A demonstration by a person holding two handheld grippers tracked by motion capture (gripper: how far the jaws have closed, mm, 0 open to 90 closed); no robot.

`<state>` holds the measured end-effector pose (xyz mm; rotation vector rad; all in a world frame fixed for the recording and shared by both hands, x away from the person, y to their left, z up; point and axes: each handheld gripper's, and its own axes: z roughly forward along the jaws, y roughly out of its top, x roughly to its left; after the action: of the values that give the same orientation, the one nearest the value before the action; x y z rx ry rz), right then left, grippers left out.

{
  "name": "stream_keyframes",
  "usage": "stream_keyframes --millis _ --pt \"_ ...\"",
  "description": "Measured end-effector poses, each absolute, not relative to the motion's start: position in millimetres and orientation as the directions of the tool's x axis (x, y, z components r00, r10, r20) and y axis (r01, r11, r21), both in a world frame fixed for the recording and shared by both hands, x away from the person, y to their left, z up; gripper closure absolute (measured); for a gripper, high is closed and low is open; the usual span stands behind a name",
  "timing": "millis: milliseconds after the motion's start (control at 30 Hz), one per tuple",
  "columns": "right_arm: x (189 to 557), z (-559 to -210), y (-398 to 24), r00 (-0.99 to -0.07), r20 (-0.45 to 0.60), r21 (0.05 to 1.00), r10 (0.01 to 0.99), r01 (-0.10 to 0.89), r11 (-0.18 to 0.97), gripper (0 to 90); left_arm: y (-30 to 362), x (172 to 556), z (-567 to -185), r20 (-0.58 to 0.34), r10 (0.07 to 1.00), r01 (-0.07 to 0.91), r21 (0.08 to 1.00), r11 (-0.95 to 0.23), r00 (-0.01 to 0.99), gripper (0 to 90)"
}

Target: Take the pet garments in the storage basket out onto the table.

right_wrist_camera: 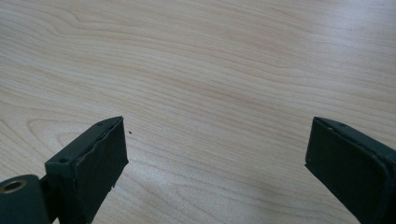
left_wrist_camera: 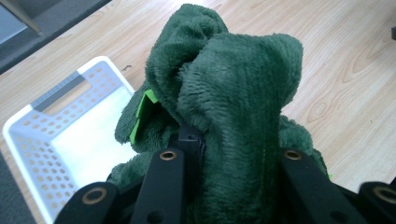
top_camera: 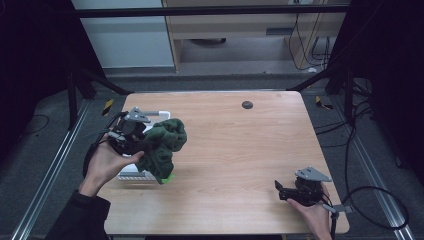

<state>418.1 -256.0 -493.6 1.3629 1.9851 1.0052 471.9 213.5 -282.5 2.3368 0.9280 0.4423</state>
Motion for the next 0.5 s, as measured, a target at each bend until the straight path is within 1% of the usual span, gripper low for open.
stream_keyframes --millis 500 --pt "417.2 -492.2 -257.7 -0.35 -0.023 0.821 0.937 0.529 0.217 5.3 180.4 473.6 -294.1 0.083 0.65 0.48 0.607 -0.634 0.755 72.6"
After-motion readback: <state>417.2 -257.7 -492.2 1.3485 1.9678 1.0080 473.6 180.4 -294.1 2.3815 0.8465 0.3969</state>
